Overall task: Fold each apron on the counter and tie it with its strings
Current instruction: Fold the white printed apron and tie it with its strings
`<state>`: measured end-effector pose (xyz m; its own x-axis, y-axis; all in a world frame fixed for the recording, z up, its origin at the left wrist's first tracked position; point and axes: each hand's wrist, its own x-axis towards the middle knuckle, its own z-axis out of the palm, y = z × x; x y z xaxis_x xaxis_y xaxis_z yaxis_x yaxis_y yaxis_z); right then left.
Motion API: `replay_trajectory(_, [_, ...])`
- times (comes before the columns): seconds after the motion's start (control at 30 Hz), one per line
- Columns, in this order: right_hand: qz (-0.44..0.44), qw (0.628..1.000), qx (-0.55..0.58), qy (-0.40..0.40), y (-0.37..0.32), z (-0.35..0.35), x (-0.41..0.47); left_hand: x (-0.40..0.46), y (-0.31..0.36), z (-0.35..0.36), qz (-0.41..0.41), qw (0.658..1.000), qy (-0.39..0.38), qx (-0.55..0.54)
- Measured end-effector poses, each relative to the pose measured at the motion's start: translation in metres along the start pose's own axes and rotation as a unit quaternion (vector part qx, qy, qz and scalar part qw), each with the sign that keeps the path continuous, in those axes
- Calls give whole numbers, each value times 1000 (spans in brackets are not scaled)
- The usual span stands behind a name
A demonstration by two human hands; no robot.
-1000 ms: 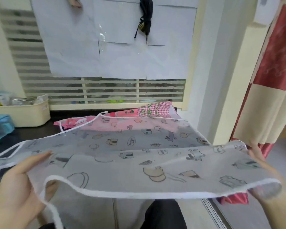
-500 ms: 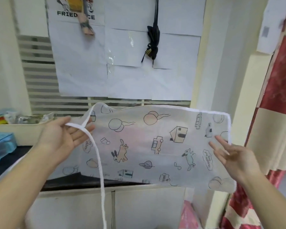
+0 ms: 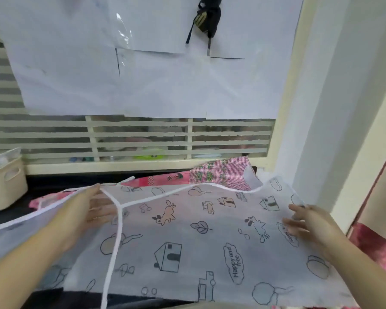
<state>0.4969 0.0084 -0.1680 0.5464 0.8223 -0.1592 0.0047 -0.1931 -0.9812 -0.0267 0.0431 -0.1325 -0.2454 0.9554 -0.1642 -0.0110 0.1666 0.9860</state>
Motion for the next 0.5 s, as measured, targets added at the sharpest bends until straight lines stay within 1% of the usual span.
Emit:
replay_trajectory(0.03, [4, 1000, -25, 9, 3, 4, 5, 7, -15, -1, 0, 998, 2, 64])
replay_trajectory(0.07, [4, 999, -48, 17, 6, 8, 9, 13, -31, -4, 16, 987, 2, 158])
replay_trajectory(0.1, [-1, 997, -77, 26, 10, 12, 13, 19, -49, -9, 54, 961, 2, 271])
replay_trajectory(0.13, [-9, 995, -98, 32, 15, 16, 16, 18, -62, -11, 98, 923, -1, 371])
replay_trajectory(0.17, [-26, 992, -121, 36, 20, 17, 18, 19, -74, -12, 152, 883, 3, 445])
replay_trajectory(0.2, [-45, 987, -152, 38, 24, 20, 18, 18, -82, -14, 194, 847, 6, 495])
replay_trajectory(0.23, [-58, 980, -185, 45, 25, 22, 16, 16, -85, -14, 214, 822, 6, 527])
replay_trajectory(0.27, [-68, 973, -213, 53, 24, 25, 13, 13, -85, -14, 211, 805, 4, 555])
replay_trajectory(0.33, [-86, 963, -250, 61, 23, 27, 12, 13, -83, -15, 179, 772, -29, 609])
replay_trajectory(0.4, [-99, 958, -261, 64, 22, 31, 15, 11, -79, -17, 152, 744, -62, 647])
replay_trajectory(0.5, [-96, 954, -277, 63, 16, 38, 7, 5, -77, -21, 143, 731, -84, 662])
